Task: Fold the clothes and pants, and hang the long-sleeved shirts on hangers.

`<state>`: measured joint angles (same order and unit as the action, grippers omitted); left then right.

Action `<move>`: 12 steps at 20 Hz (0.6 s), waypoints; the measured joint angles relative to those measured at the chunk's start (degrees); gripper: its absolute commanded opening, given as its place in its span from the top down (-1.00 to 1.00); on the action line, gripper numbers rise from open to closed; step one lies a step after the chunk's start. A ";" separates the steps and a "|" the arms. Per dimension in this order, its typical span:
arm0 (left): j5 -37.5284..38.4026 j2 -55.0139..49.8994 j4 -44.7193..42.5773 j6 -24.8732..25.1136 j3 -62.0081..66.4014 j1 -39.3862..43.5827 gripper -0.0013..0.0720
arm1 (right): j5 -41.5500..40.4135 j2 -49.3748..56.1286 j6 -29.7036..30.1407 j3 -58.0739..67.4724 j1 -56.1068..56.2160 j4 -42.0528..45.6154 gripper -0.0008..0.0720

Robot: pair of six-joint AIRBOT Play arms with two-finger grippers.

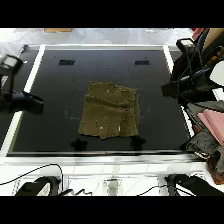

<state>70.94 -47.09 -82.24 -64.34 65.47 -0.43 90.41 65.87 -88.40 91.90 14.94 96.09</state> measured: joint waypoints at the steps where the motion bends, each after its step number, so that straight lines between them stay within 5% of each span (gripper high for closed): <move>1: 0.52 -0.09 -0.98 0.00 -2.34 -0.02 0.92 | 0.70 -0.04 2.34 -1.05 -1.38 0.87 0.91; 3: 1.05 -0.22 -2.56 0.02 -8.17 -0.15 0.92 | 1.44 -0.20 7.08 -5.03 -6.45 -1.31 0.91; 7: -1.03 -0.42 -3.65 0.28 -18.36 -0.33 0.92 | 0.59 -0.26 16.85 -18.29 -19.43 -21.11 0.90; 8: -1.99 -0.52 -3.34 0.28 -20.17 -0.33 0.92 | -0.52 -0.33 18.53 -22.43 -21.99 -26.36 0.81; 10: -3.89 -1.14 -1.75 0.33 -22.82 -0.33 0.92 | -3.56 -0.33 20.72 -30.64 -24.74 -33.88 0.00; 12: -5.05 -2.25 -0.15 0.44 -24.33 -0.33 0.91 | -8.20 -0.33 21.94 -38.64 -25.20 -38.47 -0.16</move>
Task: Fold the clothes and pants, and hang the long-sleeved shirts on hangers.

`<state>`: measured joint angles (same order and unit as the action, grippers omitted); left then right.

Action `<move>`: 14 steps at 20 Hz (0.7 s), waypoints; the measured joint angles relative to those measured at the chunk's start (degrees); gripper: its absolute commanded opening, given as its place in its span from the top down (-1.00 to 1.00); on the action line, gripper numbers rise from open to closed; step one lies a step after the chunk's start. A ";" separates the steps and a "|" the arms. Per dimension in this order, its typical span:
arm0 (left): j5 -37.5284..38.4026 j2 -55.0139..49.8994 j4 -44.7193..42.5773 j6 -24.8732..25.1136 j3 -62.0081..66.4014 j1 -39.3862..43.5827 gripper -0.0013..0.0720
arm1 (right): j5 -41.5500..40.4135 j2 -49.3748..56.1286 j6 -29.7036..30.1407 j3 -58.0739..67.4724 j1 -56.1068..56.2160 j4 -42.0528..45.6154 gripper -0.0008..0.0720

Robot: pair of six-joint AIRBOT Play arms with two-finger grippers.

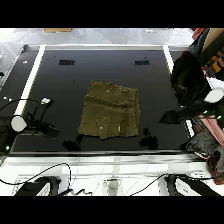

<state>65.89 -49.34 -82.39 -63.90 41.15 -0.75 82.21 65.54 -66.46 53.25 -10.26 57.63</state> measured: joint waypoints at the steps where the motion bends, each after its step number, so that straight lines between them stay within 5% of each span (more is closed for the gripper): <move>1: -0.28 -0.63 0.42 0.02 -0.42 0.00 0.71 | -2.91 0.00 0.42 -3.72 0.35 -1.57 -0.16; 3: -0.90 -2.21 1.31 0.04 -0.98 0.00 -0.54 | -8.63 0.00 0.92 -9.38 1.49 -3.80 -0.16; 10: -3.50 -13.33 12.22 -1.09 -1.53 -0.04 -0.55 | -18.21 1.11 1.36 -16.50 7.04 -7.39 -0.16; 14: -4.13 -22.34 24.09 4.13 -1.55 -0.04 -0.55 | -19.56 1.29 1.44 -17.09 8.11 -7.74 -0.16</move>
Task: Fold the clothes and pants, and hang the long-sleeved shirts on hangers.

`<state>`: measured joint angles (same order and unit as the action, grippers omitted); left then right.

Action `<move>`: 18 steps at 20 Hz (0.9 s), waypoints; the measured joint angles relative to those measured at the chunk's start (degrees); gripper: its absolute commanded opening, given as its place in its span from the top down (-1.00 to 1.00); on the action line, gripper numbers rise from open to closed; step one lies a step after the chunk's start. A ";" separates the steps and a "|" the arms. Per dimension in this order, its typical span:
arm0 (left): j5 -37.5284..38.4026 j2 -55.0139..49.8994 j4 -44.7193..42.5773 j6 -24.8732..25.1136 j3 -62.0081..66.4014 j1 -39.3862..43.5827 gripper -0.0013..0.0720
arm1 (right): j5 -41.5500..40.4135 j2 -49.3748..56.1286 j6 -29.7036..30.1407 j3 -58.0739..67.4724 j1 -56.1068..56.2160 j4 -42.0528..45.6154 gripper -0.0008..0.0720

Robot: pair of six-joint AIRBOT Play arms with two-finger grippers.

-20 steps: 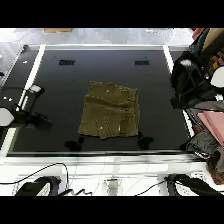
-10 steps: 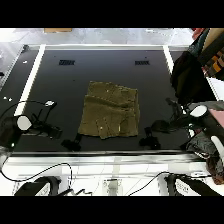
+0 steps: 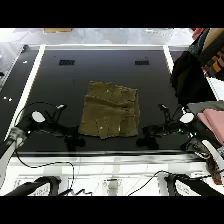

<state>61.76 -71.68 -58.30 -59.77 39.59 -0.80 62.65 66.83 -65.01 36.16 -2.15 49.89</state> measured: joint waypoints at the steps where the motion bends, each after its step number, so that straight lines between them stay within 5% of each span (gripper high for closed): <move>1: -0.15 -1.66 2.69 1.57 0.00 0.00 -0.55 | -0.22 0.00 0.00 -0.04 0.13 -0.09 -0.16; 7: -3.67 -6.03 11.93 7.67 0.02 -0.85 -0.32 | -1.25 0.04 0.13 -0.22 0.33 -0.09 -0.15; 10: -5.62 -6.60 13.44 9.73 0.00 -1.22 0.38 | -3.45 0.04 0.15 -0.22 0.37 -0.11 -0.14; 12: -6.75 -6.80 14.29 10.34 0.00 -1.33 0.45 | -5.22 0.35 -0.17 -0.22 0.37 -0.13 -0.15; 13: -6.95 -6.93 14.62 10.54 0.00 -1.33 0.88 | -6.14 0.76 -1.14 -0.22 0.37 -0.35 -0.17; 15: -7.54 -6.99 15.63 10.95 0.00 -1.38 0.92 | -7.13 2.40 -2.82 -0.22 0.37 -2.01 -0.49; 18: -7.93 -7.10 17.77 11.80 0.00 -1.38 0.92 | -6.97 6.67 -3.93 -0.22 0.39 -6.88 -0.54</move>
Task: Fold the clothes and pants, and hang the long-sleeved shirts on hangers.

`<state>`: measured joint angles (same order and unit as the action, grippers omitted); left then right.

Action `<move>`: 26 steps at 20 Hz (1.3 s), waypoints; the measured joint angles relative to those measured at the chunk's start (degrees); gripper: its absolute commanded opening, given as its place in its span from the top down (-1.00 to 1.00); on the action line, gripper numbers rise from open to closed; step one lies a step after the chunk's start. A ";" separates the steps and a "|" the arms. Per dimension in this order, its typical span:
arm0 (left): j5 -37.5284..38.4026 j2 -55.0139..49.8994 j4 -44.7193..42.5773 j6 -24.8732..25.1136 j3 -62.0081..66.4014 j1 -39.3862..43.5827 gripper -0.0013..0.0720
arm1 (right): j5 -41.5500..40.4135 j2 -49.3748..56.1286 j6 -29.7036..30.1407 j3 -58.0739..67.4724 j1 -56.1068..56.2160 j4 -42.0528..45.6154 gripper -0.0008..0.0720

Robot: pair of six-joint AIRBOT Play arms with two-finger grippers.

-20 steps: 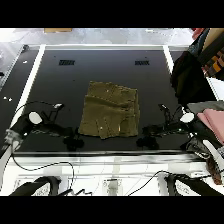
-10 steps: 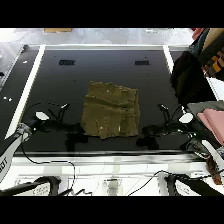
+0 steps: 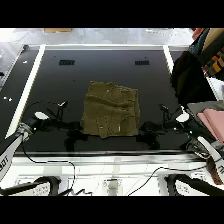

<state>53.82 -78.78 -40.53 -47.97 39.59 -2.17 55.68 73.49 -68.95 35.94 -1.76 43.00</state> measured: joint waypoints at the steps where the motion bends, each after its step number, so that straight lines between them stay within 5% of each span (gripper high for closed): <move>1: -0.07 0.00 0.79 0.22 0.00 0.00 0.92 | 0.20 1.55 -0.26 0.00 0.07 -1.25 -0.54; 8: -0.22 0.00 2.82 0.83 0.00 0.00 0.92 | -0.61 7.80 2.91 0.61 4.42 -8.20 -0.44; 10: -0.17 0.00 2.93 0.83 0.00 0.00 0.92 | -2.67 8.28 4.90 1.57 5.62 -8.22 0.13; 11: -0.09 0.00 2.99 0.83 0.00 0.00 0.92 | -3.10 8.46 5.53 2.10 5.92 -8.04 0.18; 14: 0.55 0.00 3.19 0.83 0.00 0.00 0.92 | -4.48 8.61 6.93 4.20 6.43 -7.67 0.90; 21: 3.50 1.73 3.23 0.83 0.22 -0.07 0.93 | 0.72 5.79 9.49 8.83 6.75 -8.41 0.91; 26: 6.03 13.53 2.62 0.83 3.48 -0.09 0.93 | 3.21 -6.67 9.75 10.23 9.18 -8.24 0.91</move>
<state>59.86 -65.25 -37.91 -47.13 43.07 -2.26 58.89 66.83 -59.20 46.17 7.42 34.76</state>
